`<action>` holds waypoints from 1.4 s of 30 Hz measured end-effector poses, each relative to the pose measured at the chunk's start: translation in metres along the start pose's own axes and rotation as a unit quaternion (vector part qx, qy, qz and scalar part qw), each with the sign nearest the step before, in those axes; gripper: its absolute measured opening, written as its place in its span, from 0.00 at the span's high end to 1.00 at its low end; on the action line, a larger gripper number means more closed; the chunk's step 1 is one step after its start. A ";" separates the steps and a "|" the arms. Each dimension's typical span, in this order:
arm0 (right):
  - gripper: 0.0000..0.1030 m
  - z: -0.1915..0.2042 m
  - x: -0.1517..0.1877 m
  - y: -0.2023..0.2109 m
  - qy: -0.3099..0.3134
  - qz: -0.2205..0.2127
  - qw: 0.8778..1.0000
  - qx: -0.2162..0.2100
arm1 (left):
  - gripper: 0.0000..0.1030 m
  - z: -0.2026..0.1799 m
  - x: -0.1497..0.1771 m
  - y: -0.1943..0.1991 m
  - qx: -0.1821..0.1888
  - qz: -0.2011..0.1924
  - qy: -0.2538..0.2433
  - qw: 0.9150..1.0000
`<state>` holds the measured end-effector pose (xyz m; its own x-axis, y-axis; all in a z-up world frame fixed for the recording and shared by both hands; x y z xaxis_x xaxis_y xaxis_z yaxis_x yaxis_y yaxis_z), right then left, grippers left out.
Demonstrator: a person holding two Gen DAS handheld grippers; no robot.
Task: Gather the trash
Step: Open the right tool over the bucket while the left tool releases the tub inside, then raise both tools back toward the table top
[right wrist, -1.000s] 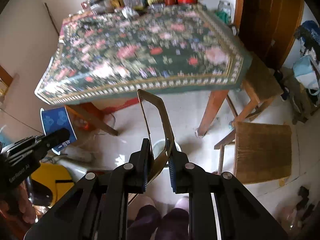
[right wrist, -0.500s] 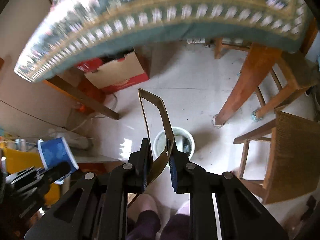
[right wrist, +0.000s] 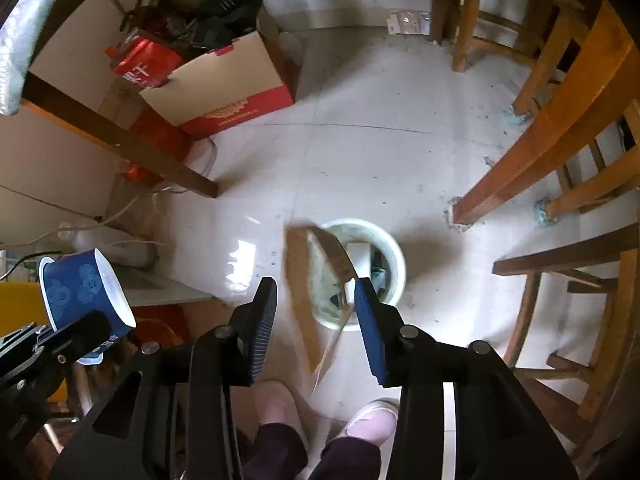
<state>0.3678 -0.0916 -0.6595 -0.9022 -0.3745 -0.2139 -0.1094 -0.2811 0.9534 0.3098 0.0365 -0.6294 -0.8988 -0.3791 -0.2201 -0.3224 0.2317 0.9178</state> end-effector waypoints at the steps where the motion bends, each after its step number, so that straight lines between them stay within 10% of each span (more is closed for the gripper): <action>1: 0.62 -0.003 0.000 0.001 0.003 0.000 1.000 0.005 | 0.96 -0.002 -0.001 -0.005 0.002 0.004 -0.003 1.000; 10: 0.61 -0.020 -0.006 0.024 -0.003 -0.012 1.000 0.020 | 0.95 -0.042 -0.014 -0.038 0.032 0.032 -0.036 0.998; 20: 0.61 -0.030 -0.021 0.068 -0.027 -0.037 0.999 0.029 | 0.66 -0.064 -0.031 -0.023 0.033 0.050 -0.050 0.997; 42: 0.61 0.041 -0.053 0.299 -0.029 -0.132 0.990 0.049 | 0.66 -0.117 -0.088 0.254 0.030 -0.093 -0.100 0.990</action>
<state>0.3656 -0.1194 -0.3546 -0.8591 -0.2466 -0.4484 -0.3822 -0.2736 0.8826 0.3417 0.0233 -0.3385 -0.8612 -0.2369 -0.4498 -0.4995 0.2298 0.8353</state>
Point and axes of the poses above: each gripper's, at about its wrist camera, not at the fingertips, and y roughly against the way its jaws point, z to its left, x to its underside, the point moved 7 cm from there along -y, roughly the way its jaws point, and after that the axes turned 6 degrees about y, right-handed, at the moved point
